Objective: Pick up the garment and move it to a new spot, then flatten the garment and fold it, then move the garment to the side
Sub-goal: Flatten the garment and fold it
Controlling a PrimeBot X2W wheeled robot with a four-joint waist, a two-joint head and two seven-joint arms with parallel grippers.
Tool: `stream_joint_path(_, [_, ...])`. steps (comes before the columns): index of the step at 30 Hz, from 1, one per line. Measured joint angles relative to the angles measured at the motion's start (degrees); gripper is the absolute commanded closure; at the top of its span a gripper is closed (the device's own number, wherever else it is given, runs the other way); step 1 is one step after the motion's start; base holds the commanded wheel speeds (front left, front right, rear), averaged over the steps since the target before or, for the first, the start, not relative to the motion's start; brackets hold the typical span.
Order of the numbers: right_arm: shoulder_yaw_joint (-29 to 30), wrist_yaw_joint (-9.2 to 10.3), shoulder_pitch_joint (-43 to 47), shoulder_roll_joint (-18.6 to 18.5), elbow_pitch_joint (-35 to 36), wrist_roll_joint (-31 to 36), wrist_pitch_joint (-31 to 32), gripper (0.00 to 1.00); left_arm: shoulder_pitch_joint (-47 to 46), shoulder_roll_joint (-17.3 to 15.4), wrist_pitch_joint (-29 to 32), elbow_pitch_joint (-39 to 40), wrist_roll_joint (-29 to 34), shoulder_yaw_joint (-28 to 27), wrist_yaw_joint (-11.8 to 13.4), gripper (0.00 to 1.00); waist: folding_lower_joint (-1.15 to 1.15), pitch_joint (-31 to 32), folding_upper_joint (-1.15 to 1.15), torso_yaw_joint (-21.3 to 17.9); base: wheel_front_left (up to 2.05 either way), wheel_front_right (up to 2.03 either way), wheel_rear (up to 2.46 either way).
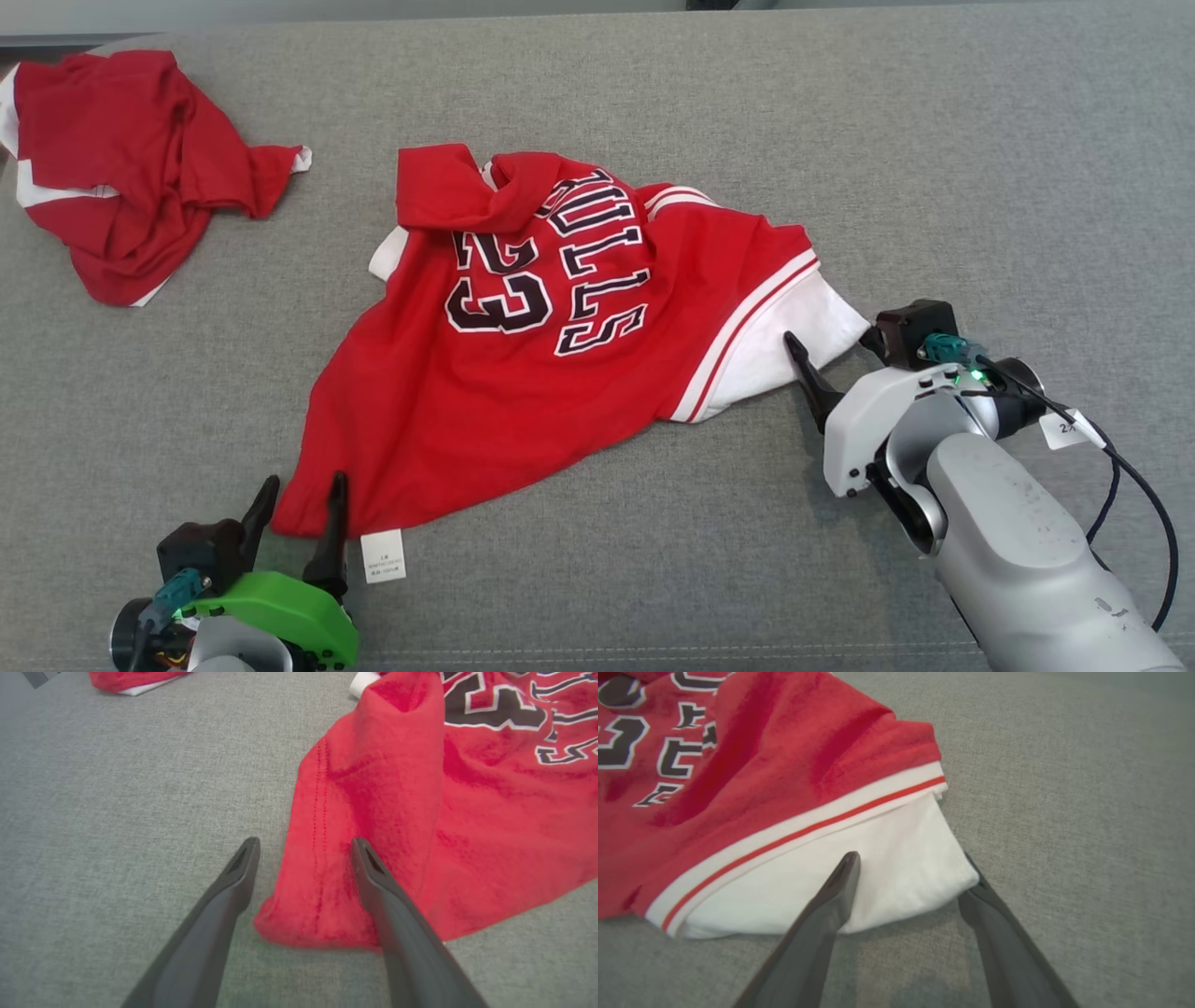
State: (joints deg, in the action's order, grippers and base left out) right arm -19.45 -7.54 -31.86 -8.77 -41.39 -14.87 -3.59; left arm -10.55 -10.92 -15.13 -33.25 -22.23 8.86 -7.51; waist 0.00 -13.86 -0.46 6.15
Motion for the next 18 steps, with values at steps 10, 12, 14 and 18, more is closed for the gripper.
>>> stream_joint_path(10, [-3.9,0.00,-1.3,-0.5,-3.0,-4.6,-1.1,0.60,-0.9,-1.0,-0.2,-2.8,-3.5,4.5,0.0,0.54,0.00,-0.7,0.00,0.1,0.00,0.00,0.00])
stream_joint_path(12, [-4.7,0.00,-1.4,-0.6,-3.3,-6.4,-1.1,1.00,-1.0,-1.3,-0.2,-3.4,-4.6,5.7,0.0,1.00,0.00,-0.6,0.00,0.2,0.00,0.00,0.00])
stream_joint_path(14, [-6.1,0.00,-1.3,-0.7,-3.2,-8.6,-1.0,1.00,-1.0,-1.4,-0.2,-4.1,-6.2,7.0,0.0,1.00,0.00,-0.3,0.00,0.2,0.00,0.00,0.00])
stream_joint_path(18, [-6.6,0.00,-0.8,-1.6,-1.0,-14.5,-2.2,1.00,-0.8,-1.7,-0.1,-3.4,-10.3,8.2,0.0,1.00,0.00,0.7,0.00,0.1,0.00,0.00,0.00])
